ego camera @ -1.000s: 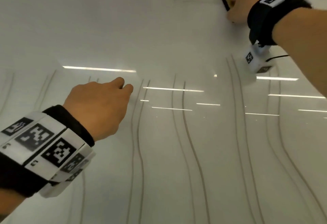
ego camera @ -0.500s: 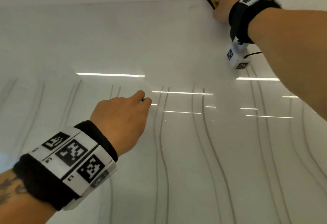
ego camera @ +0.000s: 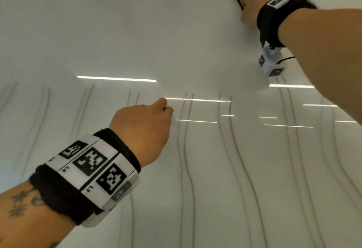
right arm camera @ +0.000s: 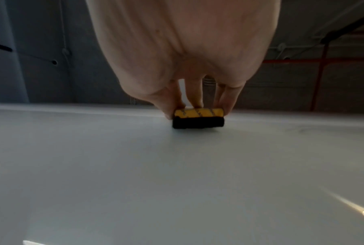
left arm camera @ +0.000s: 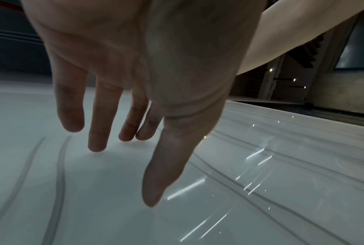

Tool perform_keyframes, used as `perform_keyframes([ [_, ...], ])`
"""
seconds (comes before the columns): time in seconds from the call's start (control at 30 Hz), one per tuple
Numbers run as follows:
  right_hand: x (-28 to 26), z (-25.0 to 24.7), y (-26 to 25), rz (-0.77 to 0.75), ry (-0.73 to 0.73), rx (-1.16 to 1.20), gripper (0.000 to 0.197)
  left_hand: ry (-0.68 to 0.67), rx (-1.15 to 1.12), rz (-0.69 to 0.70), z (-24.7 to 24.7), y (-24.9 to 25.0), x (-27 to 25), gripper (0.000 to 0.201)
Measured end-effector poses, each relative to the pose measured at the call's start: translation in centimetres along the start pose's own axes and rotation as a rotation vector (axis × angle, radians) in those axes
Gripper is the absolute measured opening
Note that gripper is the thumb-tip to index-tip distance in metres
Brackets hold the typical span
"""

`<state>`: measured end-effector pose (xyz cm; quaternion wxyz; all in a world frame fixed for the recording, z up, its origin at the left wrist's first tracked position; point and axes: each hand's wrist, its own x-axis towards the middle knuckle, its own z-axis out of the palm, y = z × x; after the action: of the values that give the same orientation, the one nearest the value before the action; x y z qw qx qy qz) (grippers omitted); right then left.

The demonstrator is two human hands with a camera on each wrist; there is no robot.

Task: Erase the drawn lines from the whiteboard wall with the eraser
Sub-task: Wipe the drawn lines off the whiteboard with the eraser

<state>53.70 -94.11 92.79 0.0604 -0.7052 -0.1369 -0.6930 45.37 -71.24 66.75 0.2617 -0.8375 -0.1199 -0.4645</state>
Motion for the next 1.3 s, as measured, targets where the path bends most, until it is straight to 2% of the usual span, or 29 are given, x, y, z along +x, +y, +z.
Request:
perform_keyframes([
  [0.07, 0.4, 0.7, -3.2, -0.116, -0.040, 0.000, 0.016, -0.013, 0.002, -0.009, -0.4, 0.0, 0.2, 0.042],
  [0.13, 0.4, 1.3, -5.5, -0.167, -0.094, 0.029, 0.037, -0.031, -0.001, -0.009, -1.0, 0.2, 0.5, 0.036],
  [0.23, -0.7, 1.9, -3.6, -0.200, -0.147, -0.027, 0.053, -0.044, -0.003, 0.003, -1.4, 0.5, 0.8, 0.029],
  [0.33, -0.9, 1.5, 1.5, -0.049, -0.105, -0.105, 0.049, -0.055, 0.001, 0.019, -1.3, 0.6, 0.5, 0.029],
  [0.4, -0.5, 0.5, 2.8, 0.106, -0.076, -0.119, 0.047, -0.057, -0.001, 0.032, -1.2, 0.7, 0.4, 0.030],
  [0.43, -0.1, 0.1, 2.2, 0.137, -0.068, -0.127, 0.045, -0.066, -0.007, 0.043, -1.1, 0.6, 0.4, 0.030],
  [0.57, 0.6, -0.2, -4.6, -0.007, -0.072, -0.018, 0.040, -0.070, -0.052, 0.027, -0.5, -0.1, 0.5, 0.038],
  [0.67, 0.0, 0.8, -6.8, -0.130, -0.134, 0.033, 0.048, -0.080, -0.061, 0.007, -0.5, -0.3, 0.5, 0.046],
  [0.73, -0.9, 1.0, -4.7, -0.182, -0.185, 0.021, 0.057, -0.098, -0.073, -0.001, -0.7, -0.3, 0.5, 0.049],
  [0.8, -2.3, 1.3, -0.3, -0.195, -0.186, -0.015, 0.057, -0.113, -0.093, -0.008, -0.9, -0.2, 0.5, 0.052],
  [0.9, -4.1, 1.3, 7.9, -0.057, -0.132, -0.027, 0.057, -0.160, -0.099, -0.035, -1.5, 0.1, 0.3, 0.058],
  [0.97, -4.9, 1.1, 10.4, 0.000, -0.108, -0.036, 0.057, -0.188, -0.055, -0.083, -2.4, 0.6, 0.4, 0.055],
  [1.03, -6.3, 1.4, 9.4, -0.075, -0.128, -0.027, 0.054, -0.125, 0.024, -0.148, -3.9, 2.2, 0.8, 0.040],
  [1.1, -8.9, 1.6, 7.3, -0.241, -0.140, -0.002, 0.055, 0.014, 0.070, -0.175, -5.5, 5.0, 1.7, 0.029],
  [1.2, -13.0, 2.1, 8.0, -0.484, -0.160, -0.016, 0.054, 0.160, -0.041, -0.077, -7.7, 10.0, 3.1, 0.037],
  [1.3, -12.2, 1.8, 14.0, -0.430, -0.196, -0.030, 0.055, 0.190, -0.161, 0.063, -8.8, 14.6, 3.6, 0.043],
])
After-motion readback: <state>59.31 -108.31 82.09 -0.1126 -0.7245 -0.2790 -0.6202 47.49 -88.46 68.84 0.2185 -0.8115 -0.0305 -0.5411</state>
